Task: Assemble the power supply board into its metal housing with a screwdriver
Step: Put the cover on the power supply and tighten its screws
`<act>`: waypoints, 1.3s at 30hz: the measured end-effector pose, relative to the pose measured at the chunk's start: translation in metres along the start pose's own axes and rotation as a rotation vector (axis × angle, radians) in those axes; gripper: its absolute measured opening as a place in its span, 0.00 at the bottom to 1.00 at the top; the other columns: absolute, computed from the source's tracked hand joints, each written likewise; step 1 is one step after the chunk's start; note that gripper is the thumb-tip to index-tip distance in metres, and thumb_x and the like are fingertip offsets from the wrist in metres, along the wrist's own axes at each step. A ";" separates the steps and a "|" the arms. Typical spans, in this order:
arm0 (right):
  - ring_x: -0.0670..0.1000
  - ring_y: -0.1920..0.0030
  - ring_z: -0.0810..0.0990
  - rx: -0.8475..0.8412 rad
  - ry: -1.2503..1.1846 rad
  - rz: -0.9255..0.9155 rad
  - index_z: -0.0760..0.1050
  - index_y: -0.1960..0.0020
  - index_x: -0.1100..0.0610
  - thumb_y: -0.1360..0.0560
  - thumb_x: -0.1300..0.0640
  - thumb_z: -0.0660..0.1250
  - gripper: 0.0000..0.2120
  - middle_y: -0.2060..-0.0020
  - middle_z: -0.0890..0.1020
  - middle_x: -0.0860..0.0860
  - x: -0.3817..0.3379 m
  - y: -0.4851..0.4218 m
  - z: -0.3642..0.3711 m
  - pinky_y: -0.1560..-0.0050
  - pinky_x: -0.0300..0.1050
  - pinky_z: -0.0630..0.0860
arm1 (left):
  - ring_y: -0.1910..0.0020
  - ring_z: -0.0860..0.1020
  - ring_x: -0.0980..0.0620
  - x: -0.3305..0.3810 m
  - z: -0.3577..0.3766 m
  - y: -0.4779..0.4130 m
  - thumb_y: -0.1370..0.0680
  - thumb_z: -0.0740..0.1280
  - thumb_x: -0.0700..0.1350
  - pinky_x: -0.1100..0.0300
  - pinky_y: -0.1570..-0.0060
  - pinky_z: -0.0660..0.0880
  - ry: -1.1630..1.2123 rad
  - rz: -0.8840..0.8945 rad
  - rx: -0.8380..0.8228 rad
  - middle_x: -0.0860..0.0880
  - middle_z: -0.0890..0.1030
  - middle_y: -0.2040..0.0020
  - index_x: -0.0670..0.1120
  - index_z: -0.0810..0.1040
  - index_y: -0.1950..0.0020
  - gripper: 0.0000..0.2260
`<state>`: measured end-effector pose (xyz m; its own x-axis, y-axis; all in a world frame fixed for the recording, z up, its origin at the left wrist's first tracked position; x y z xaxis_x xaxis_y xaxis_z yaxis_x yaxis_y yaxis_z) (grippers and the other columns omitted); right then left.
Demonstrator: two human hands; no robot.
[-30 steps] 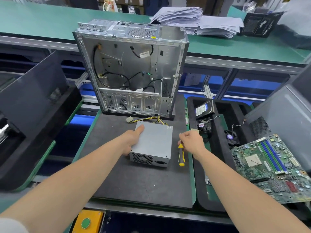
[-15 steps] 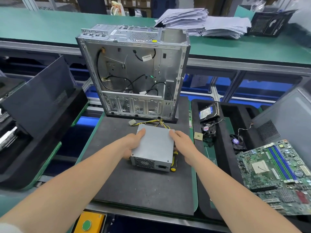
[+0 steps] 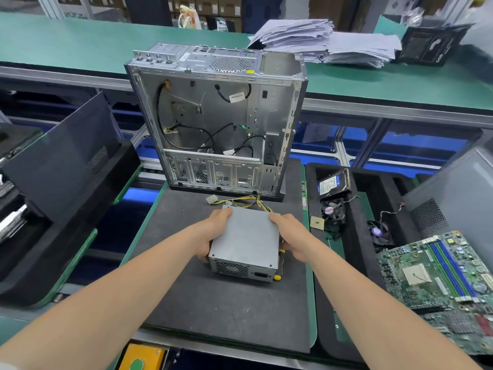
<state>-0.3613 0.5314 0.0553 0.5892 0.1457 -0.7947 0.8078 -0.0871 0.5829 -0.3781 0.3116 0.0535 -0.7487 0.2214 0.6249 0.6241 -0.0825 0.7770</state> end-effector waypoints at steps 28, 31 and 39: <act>0.48 0.50 0.84 -0.140 -0.075 -0.037 0.79 0.33 0.44 0.28 0.36 0.72 0.26 0.37 0.84 0.46 -0.022 0.034 0.032 0.49 0.48 0.79 | 0.39 0.76 0.41 -0.017 -0.049 0.005 0.17 0.54 0.66 0.49 0.42 0.73 0.105 0.294 0.377 0.43 0.76 0.40 0.47 0.72 0.42 0.23; 0.44 0.59 0.85 -0.218 -0.026 -0.049 0.77 0.31 0.39 0.31 0.40 0.76 0.29 0.40 0.86 0.46 -0.031 0.039 0.042 0.63 0.40 0.77 | 0.38 0.76 0.42 -0.026 -0.055 0.006 0.17 0.54 0.66 0.45 0.35 0.74 0.180 0.260 0.369 0.44 0.76 0.39 0.48 0.72 0.40 0.23; 0.53 0.49 0.88 -0.117 0.113 -0.376 0.77 0.32 0.34 0.37 0.54 0.84 0.37 0.43 0.86 0.52 -0.081 0.060 0.060 0.45 0.54 0.85 | 0.40 0.80 0.45 -0.040 -0.065 0.014 0.22 0.55 0.66 0.44 0.36 0.76 0.467 0.277 0.278 0.47 0.80 0.38 0.50 0.73 0.34 0.26</act>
<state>-0.3597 0.4555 0.1442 0.2424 0.2540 -0.9363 0.9555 0.1049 0.2758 -0.3545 0.2385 0.0444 -0.5300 -0.2265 0.8172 0.7974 0.1948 0.5711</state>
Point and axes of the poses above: each hand's wrist, its own y-axis away from the middle knuckle, its own z-axis out of the palm, x = y × z, the point moved 7 cm from there along -y, towards the middle knuckle
